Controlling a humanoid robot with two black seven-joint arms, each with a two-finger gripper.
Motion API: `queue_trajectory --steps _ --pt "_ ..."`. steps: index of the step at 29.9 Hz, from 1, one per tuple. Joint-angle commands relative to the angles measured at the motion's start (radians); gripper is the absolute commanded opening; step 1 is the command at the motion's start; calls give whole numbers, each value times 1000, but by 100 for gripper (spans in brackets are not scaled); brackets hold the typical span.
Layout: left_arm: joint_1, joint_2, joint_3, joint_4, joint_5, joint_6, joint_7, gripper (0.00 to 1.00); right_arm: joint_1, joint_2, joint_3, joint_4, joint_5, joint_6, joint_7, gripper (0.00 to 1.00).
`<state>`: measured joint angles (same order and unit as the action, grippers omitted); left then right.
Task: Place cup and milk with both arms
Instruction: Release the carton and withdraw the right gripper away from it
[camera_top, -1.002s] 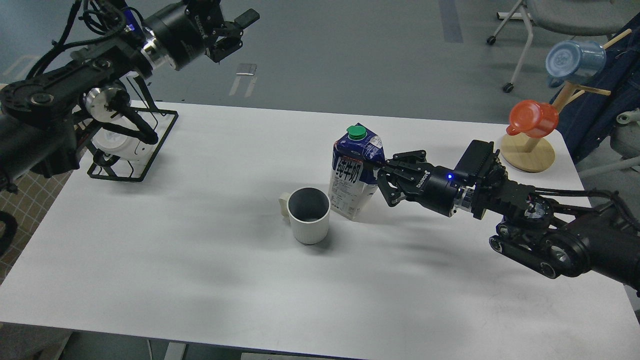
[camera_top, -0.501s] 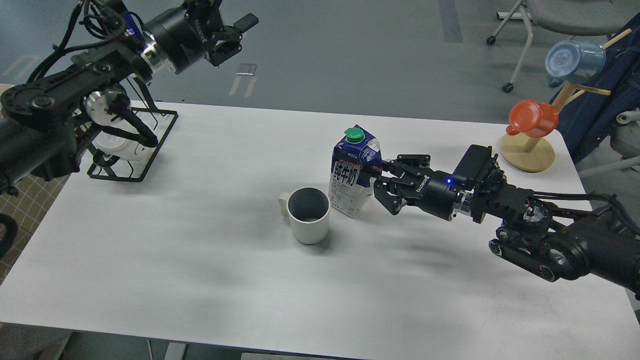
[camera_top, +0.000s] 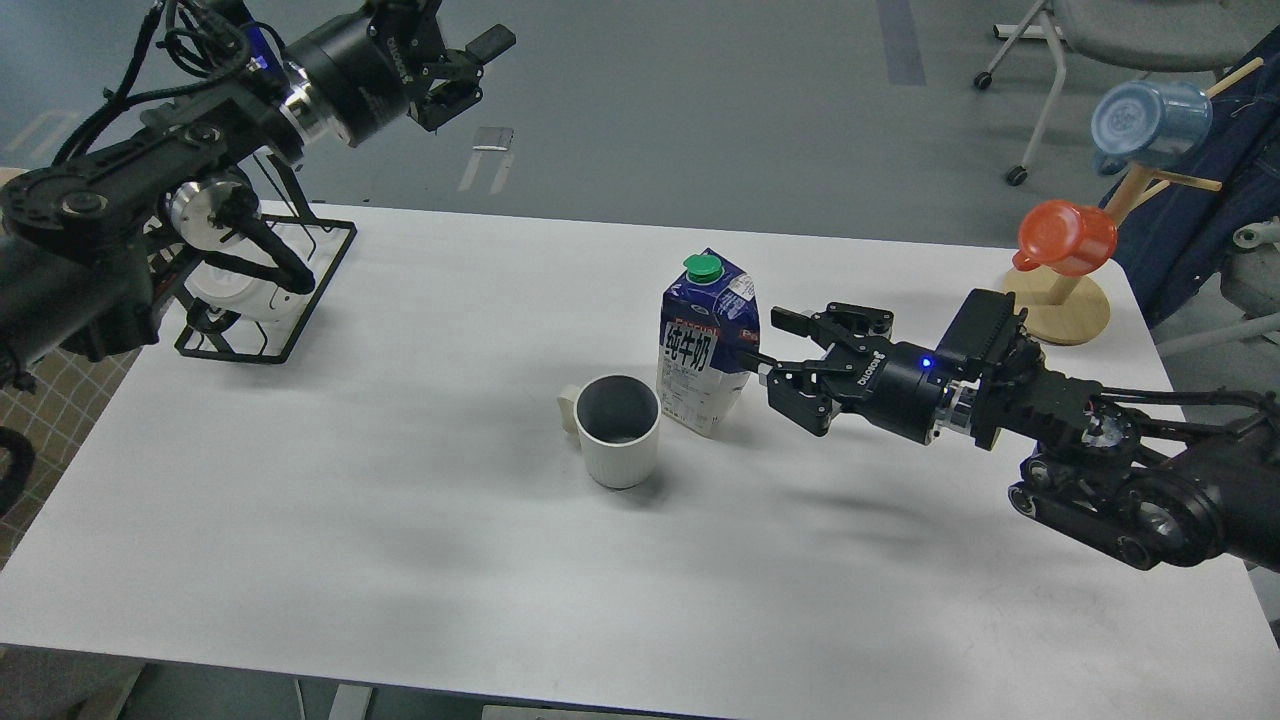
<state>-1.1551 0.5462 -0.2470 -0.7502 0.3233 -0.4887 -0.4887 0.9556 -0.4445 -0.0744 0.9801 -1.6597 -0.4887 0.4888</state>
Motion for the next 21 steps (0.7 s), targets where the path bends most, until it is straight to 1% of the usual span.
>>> queue_trajectory --steps 1,2,3,6,7,8,10,11,13,17,18,19,20,21 --pt "2 0 2 0 0 0 0 93 0 -94 -4 107 1 0 0 63" --pt "2 1 2 0 0 0 0 93 0 -132 -4 148 1 0 0 63" --pt "2 1 2 0 0 0 0 93 0 -132 -4 149 1 0 0 63" --pt "2 1 -3 0 0 0 0 93 15 -277 -2 273 8 0 0 67" --pt "2 1 -3 0 0 0 0 94 18 -304 1 291 12 0 0 69" --pt "2 1 -8 0 -1 0 0 94 38 -351 7 326 24 0 0 70" --pt "2 1 -8 0 -1 0 0 94 77 -391 8 356 55 0 0 70" --pt "2 1 -9 0 -1 0 0 94 115 -419 8 377 111 0 0 72" --pt "0 1 -9 0 -1 0 0 94 164 -437 24 390 220 0 0 74" --pt "-2 1 -15 0 -6 0 0 95 218 -442 125 362 446 0 0 77" --pt "-2 1 -18 2 -6 0 0 96 225 -438 145 348 481 19 0 78" --pt "-2 1 -27 2 -6 0 0 98 238 -430 188 315 554 89 0 85" --pt "-2 1 -38 2 -6 0 0 98 238 -419 234 274 627 152 0 98" --pt "-2 0 -44 3 -6 0 0 98 238 -410 255 249 661 180 0 100"
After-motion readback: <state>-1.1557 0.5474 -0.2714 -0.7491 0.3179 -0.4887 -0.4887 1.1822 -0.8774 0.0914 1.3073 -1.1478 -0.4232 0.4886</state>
